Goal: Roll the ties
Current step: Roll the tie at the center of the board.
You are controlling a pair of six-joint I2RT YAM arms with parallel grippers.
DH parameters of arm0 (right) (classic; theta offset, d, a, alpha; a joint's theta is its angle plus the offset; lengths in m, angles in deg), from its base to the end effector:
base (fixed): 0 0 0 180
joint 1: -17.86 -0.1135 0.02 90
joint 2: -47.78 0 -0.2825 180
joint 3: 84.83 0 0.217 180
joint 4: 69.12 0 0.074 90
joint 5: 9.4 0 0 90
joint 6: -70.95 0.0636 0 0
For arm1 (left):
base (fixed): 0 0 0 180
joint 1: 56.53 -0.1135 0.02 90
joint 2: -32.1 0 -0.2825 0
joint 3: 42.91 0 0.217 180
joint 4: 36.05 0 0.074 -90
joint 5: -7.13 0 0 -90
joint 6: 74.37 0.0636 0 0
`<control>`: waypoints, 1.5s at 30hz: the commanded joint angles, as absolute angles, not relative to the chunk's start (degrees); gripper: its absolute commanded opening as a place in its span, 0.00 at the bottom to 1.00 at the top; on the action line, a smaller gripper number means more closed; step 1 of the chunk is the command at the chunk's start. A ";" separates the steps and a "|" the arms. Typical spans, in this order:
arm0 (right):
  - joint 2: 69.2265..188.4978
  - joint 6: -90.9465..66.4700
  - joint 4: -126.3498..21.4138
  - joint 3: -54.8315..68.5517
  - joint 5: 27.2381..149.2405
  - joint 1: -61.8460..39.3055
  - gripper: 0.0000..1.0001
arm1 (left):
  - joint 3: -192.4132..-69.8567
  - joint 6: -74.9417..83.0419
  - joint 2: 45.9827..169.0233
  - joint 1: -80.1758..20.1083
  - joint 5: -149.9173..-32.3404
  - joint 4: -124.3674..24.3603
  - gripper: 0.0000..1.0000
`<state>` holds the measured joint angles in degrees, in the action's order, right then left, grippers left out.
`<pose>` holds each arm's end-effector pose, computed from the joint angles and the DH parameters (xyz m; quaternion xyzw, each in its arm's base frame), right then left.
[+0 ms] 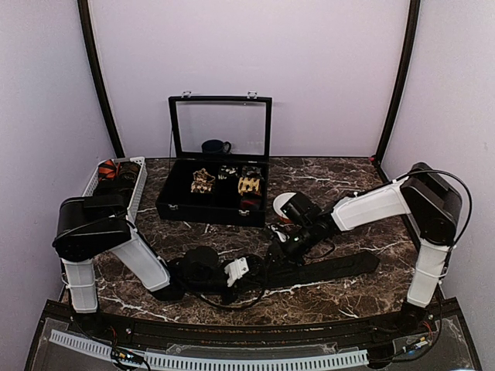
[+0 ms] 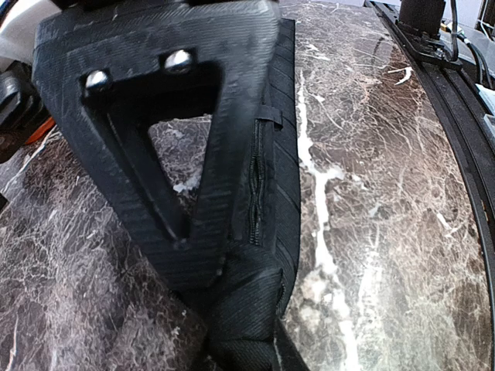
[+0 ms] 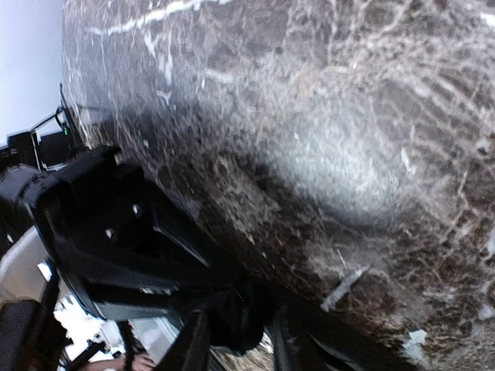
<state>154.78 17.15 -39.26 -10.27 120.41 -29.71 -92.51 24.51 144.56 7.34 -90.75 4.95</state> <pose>0.2013 0.2805 0.1585 0.1715 -0.9004 -0.3964 0.0531 0.1481 -0.3217 0.1305 0.5211 0.6425 -0.3085 0.4695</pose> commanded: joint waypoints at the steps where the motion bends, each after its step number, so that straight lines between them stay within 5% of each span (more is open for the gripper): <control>1: 151.80 17.38 -38.89 -12.73 120.97 -29.83 0.31 | -91.18 25.23 144.69 7.45 -90.37 -3.50 0.15; 6: 152.25 18.67 -41.71 -13.57 122.34 -29.89 0.23 | -91.41 25.26 144.77 7.45 -90.34 -3.50 0.15; 12: 154.73 18.45 -43.02 -13.85 122.54 -30.24 0.00 | -91.25 24.87 144.60 7.45 -90.16 -3.26 0.21; 18: 156.42 16.69 -42.38 -15.95 120.69 -29.93 0.00 | -89.10 23.87 143.00 7.45 -90.52 2.28 0.54; 27: 158.39 14.94 -42.55 -17.94 118.56 -28.92 0.00 | -88.52 23.74 144.63 7.45 -92.24 12.01 0.68; 37: 160.62 13.20 -43.40 -17.63 117.98 -28.89 0.00 | -92.27 19.46 152.39 7.45 -94.77 17.97 0.66; 45: 159.26 11.82 -41.72 -16.16 117.82 -28.33 0.04 | -91.76 20.93 150.88 7.45 -90.70 9.64 0.33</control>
